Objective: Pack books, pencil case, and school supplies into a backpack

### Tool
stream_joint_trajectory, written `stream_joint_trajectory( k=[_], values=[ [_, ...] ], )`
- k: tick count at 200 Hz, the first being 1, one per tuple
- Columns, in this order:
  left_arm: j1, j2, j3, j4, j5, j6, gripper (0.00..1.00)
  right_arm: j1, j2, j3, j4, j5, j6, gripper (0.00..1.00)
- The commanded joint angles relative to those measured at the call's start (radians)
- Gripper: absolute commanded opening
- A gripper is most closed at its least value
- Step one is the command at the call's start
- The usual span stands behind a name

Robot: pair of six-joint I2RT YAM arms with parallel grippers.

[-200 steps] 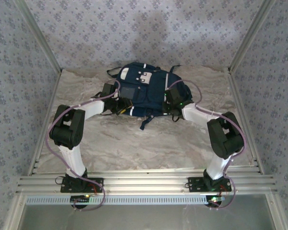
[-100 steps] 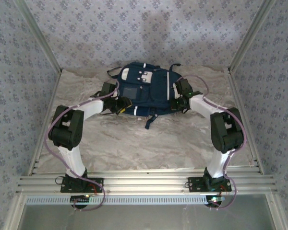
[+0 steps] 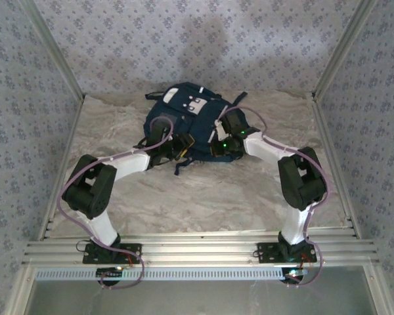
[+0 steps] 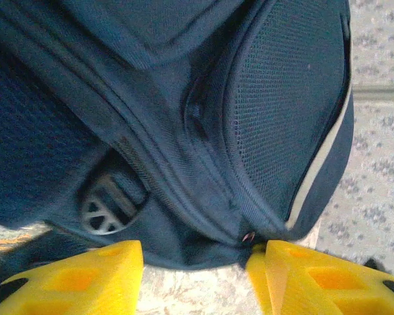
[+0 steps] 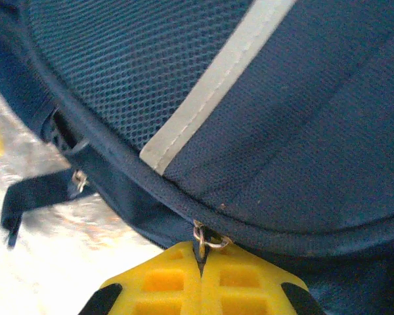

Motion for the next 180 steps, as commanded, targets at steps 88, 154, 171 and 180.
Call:
stream_joint_trajectory(
  k=[88, 154, 171, 180],
  values=[
    [0.013, 0.044, -0.075, 0.124, -0.095, -0.148, 0.5, 0.073, 0.019, 0.048, 0.111, -0.174, 0.144, 0.0],
    [0.034, 0.12, -0.036, 0.229, -0.059, -0.1, 0.0, 0.062, 0.02, 0.056, 0.025, -0.139, 0.052, 0.0],
    [0.044, 0.113, -0.05, 0.236, -0.038, -0.095, 0.0, 0.038, 0.013, 0.058, -0.039, -0.099, -0.005, 0.0],
    [0.051, 0.104, -0.063, 0.236, -0.028, -0.093, 0.0, 0.019, 0.009, 0.057, -0.065, -0.073, -0.036, 0.0]
  ],
)
